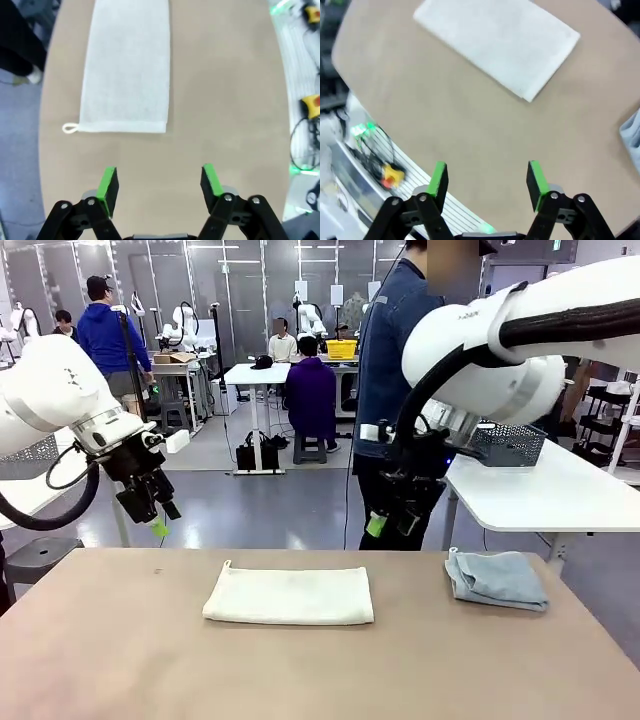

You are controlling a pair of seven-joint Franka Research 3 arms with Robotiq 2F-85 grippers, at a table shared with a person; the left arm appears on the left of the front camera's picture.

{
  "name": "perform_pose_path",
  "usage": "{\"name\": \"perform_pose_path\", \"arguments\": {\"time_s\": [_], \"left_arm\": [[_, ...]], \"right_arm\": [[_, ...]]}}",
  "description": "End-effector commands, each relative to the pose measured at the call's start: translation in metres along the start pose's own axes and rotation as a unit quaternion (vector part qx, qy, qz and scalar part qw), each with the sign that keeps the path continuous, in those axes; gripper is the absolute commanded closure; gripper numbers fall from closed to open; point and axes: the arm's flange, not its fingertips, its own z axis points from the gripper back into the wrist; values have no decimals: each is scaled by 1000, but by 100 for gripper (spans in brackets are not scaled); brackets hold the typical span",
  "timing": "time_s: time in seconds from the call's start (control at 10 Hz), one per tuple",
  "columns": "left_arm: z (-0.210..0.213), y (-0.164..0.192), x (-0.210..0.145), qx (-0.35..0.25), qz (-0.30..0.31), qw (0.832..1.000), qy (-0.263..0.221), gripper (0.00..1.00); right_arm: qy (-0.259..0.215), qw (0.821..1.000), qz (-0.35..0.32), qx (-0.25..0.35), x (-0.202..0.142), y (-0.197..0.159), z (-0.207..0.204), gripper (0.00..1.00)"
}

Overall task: Fold the towels and place them in the basket.
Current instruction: When a person lays out a Towel with hook on the table, fold it in half twice.

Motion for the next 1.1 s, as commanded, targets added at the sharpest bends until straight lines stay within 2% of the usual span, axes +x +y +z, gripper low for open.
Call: {"name": "perform_pose_path", "arguments": {"time_s": [0.0,0.2,0.6,0.8,0.9,1.0], "left_arm": [[1,2,-14,-25,-10,998,-59,17],[2,3,-31,-27,-5,995,-99,17],[0,-3,-61,7,1,984,-180,17],[-6,-1,-70,3,4,978,-210,17],[-8,-1,-73,6,4,974,-226,17],[-9,-2,-75,9,12,972,-233,17]], "right_arm": [[-63,995,-72,37,-21,0,-11,21],[-82,987,-110,86,-32,-12,-21,21],[-122,973,-152,123,-27,-30,-38,21],[-136,968,-163,131,-23,-34,-42,21],[-139,969,-157,127,-22,-35,-43,21],[-117,971,-172,120,-24,-33,-33,21]]}}
